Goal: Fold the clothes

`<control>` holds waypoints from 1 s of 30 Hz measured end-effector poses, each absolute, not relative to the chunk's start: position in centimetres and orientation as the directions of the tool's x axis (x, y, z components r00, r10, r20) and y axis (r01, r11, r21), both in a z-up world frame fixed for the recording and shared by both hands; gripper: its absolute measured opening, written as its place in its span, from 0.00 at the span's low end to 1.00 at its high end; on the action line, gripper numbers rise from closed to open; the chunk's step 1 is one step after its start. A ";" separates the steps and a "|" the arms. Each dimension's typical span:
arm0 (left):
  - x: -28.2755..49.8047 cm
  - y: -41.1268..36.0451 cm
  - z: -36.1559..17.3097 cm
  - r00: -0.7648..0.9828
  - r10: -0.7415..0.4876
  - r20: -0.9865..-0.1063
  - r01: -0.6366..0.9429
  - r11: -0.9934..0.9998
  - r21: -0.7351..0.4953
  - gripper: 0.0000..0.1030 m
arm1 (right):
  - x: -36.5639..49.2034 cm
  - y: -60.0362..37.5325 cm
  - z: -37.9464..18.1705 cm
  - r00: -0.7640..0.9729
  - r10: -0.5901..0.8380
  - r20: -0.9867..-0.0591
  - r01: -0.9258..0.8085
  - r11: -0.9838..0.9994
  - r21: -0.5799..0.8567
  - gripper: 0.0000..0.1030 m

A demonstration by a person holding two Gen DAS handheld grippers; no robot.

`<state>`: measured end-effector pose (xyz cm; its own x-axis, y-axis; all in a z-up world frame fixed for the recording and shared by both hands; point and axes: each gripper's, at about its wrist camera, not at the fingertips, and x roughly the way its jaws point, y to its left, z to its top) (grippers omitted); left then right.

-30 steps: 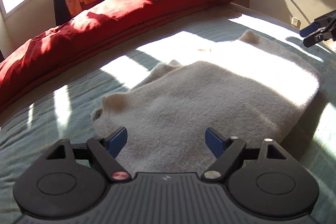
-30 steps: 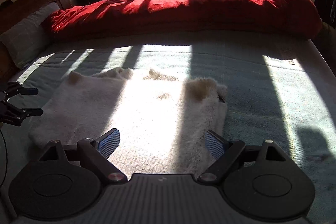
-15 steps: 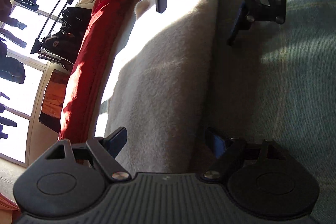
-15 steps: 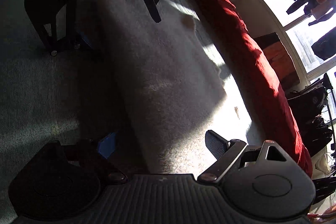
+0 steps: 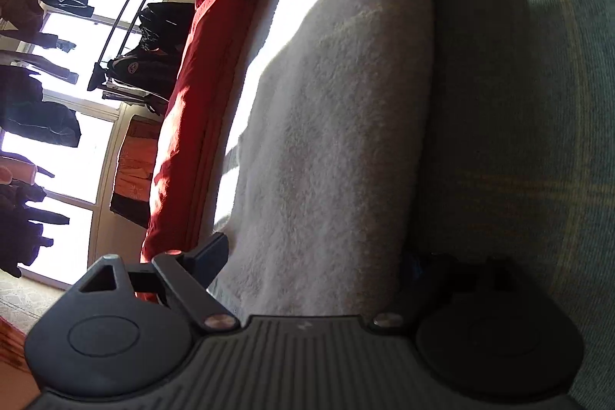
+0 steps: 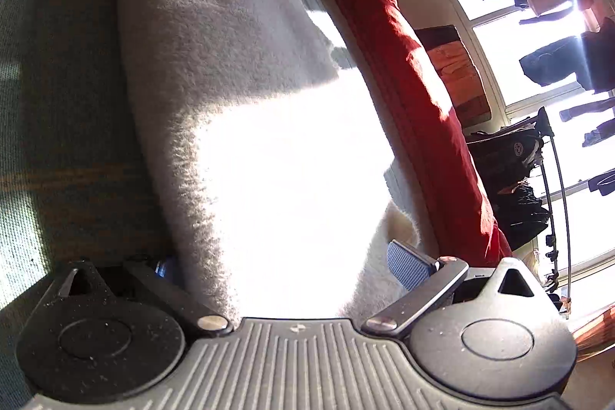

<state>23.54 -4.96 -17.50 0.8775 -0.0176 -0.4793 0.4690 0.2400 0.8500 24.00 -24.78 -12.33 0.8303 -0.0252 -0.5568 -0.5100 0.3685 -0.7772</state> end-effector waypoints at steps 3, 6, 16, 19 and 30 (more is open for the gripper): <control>23.8 -5.4 -17.6 0.884 -0.011 -0.468 0.457 0.236 0.858 0.85 | 24.2 -25.9 -12.4 0.837 -0.041 -0.546 -0.489 0.394 -0.778 0.99; 24.7 -7.5 -17.7 0.897 -0.028 -0.441 0.436 0.219 0.873 0.85 | 25.0 -24.3 -12.9 0.855 -0.025 -0.518 -0.470 0.381 -0.796 0.99; 26.0 -6.7 -17.5 0.890 -0.012 -0.455 0.442 0.268 0.856 0.85 | 26.1 -23.7 -12.6 0.861 -0.019 -0.509 -0.459 0.402 -0.792 0.98; 26.0 -6.0 -17.6 0.886 0.006 -0.464 0.442 0.292 0.848 0.85 | 26.0 -25.0 -12.7 0.863 -0.040 -0.504 -0.446 0.410 -0.796 0.94; 26.8 -7.8 -17.9 0.839 0.002 -0.544 0.531 0.221 0.818 0.29 | 27.0 -22.5 -13.3 0.812 -0.011 -0.584 -0.536 0.381 -0.753 0.35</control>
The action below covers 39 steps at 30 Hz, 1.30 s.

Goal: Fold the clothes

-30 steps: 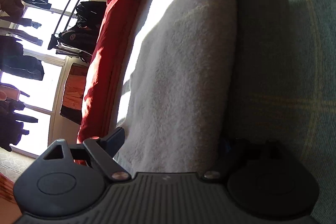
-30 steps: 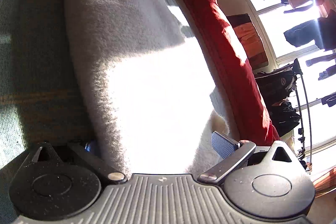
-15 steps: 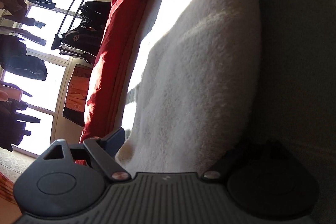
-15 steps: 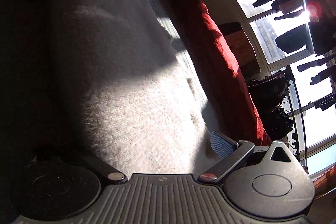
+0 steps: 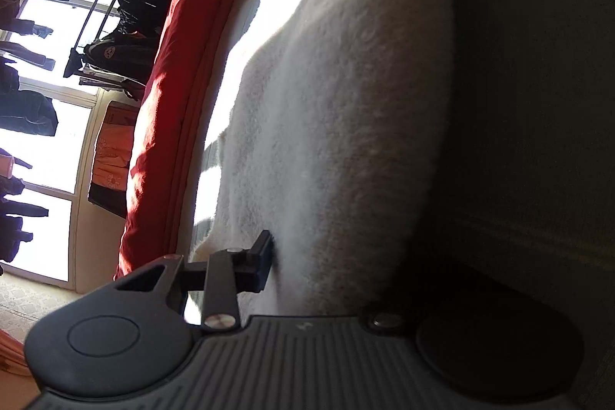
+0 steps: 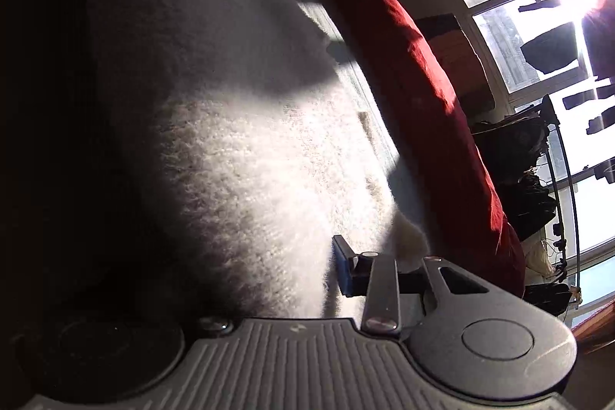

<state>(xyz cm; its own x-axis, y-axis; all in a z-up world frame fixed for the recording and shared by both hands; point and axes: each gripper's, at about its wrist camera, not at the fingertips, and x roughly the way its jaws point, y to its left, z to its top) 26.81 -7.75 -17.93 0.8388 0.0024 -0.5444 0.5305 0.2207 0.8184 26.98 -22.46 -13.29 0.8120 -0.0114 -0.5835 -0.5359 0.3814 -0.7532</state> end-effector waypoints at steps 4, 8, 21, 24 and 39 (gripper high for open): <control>26.3 -7.6 -17.3 0.847 -0.001 -0.532 0.519 0.220 0.826 0.24 | 27.2 -22.6 -12.0 0.793 -0.001 -0.609 -0.555 0.410 -0.723 0.30; 26.1 -7.5 -15.8 0.846 -0.003 -0.533 0.518 0.242 0.820 0.21 | 27.3 -22.7 -10.1 0.783 0.010 -0.622 -0.565 0.430 -0.704 0.29; 16.9 -7.1 -10.9 0.805 -0.058 -0.591 0.587 0.229 0.777 0.20 | 20.0 -23.4 -4.7 0.668 0.055 -0.742 -0.687 0.427 -0.587 0.29; 14.0 -7.1 -10.1 0.791 -0.068 -0.609 0.607 0.219 0.764 0.20 | 17.0 -23.5 -3.7 0.625 0.064 -0.778 -0.726 0.414 -0.549 0.29; 7.9 -6.9 -9.9 0.704 -0.053 -0.708 0.702 0.204 0.683 0.27 | 10.1 -23.8 -4.5 0.464 0.021 -0.885 -0.800 0.440 -0.409 0.45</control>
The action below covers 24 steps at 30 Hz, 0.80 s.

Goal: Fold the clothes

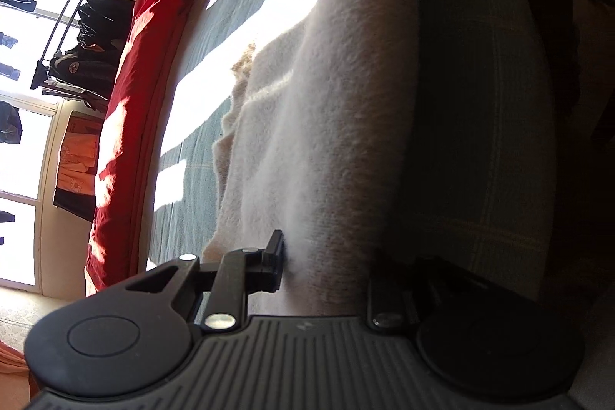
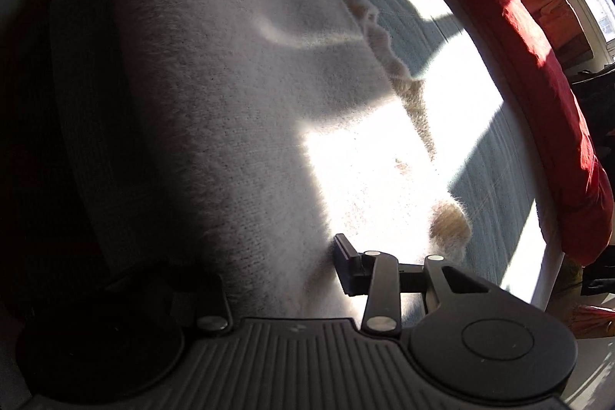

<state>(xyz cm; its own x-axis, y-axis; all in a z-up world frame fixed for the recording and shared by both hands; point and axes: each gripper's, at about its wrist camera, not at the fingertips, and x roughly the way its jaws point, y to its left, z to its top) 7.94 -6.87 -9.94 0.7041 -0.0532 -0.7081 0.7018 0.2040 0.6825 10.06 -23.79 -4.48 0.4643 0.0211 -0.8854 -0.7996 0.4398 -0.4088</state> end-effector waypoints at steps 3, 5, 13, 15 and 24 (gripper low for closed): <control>7.4 -6.5 -9.0 0.674 -0.060 -0.737 0.728 0.224 0.648 0.31 | 9.7 -25.0 -3.5 0.413 0.038 -0.910 -0.808 0.476 -0.347 0.58; 7.3 -6.1 -8.8 0.647 -0.053 -0.761 0.748 0.240 0.619 0.36 | 9.5 -26.0 -2.9 0.368 0.060 -0.928 -0.818 0.495 -0.292 0.64; 6.3 -3.1 -6.2 0.536 -0.077 -0.841 0.795 0.383 0.471 0.50 | 10.3 -29.8 -0.9 0.282 0.173 -0.944 -0.746 0.658 -0.102 0.69; 6.9 -2.5 -4.5 0.519 -0.114 -0.847 0.777 0.475 0.413 0.50 | 11.2 -31.2 0.2 0.272 0.247 -0.930 -0.686 0.728 -0.007 0.69; 12.5 0.8 -4.4 0.256 -0.565 -0.785 0.454 0.787 -0.418 0.57 | 14.6 -33.5 -1.7 0.161 0.584 -0.795 -0.342 0.789 0.510 0.69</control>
